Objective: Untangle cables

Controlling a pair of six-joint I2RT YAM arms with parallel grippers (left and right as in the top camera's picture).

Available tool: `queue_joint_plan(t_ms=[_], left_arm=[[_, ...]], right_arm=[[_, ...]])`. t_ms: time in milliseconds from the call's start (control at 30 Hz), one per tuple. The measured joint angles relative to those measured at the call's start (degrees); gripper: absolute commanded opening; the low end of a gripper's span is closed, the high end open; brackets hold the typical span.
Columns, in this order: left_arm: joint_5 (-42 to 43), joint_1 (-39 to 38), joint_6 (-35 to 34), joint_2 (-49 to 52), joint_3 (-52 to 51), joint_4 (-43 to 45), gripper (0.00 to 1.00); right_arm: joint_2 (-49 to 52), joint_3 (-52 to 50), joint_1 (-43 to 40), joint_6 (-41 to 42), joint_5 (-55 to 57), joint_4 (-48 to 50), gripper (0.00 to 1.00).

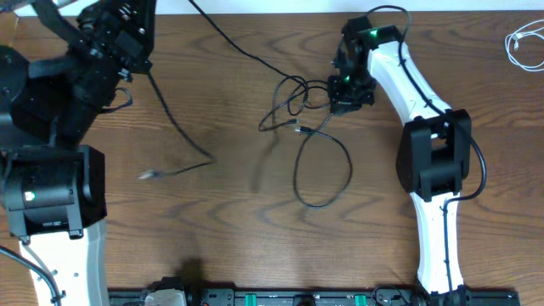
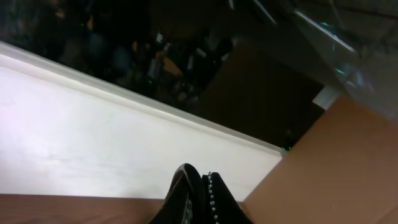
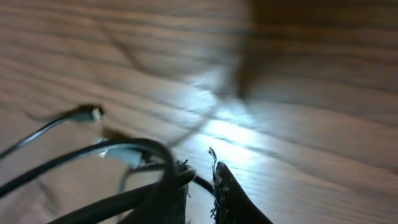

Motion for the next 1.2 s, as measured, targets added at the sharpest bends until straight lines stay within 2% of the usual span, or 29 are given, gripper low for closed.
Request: queue_joint_plan(t_ms=[433,800,1000,1200], left_arm=[[0.1,5.2,0.1,-0.4,0.0,0.0,0.07],[-0.2,17.4,2.1,-0.5,0.0,-3.7,0.07],[-2.6,22.3,4.6,-0.5,0.0,-5.0,0.07],[-6.7,23.3,7.3,-0.5,0.0,-7.4,0.07]], right_arm=[[0.0,0.0,-5.5,-0.1,4.8,0.0,0.15],[0.0,0.0,-9.1,-0.3,5.4,-0.8,0.15],[0.0,0.0,-9.7,-0.3,6.3,-1.0,0.15],[0.0,0.0,-12.4,-0.3,6.5,-1.6,0.14]])
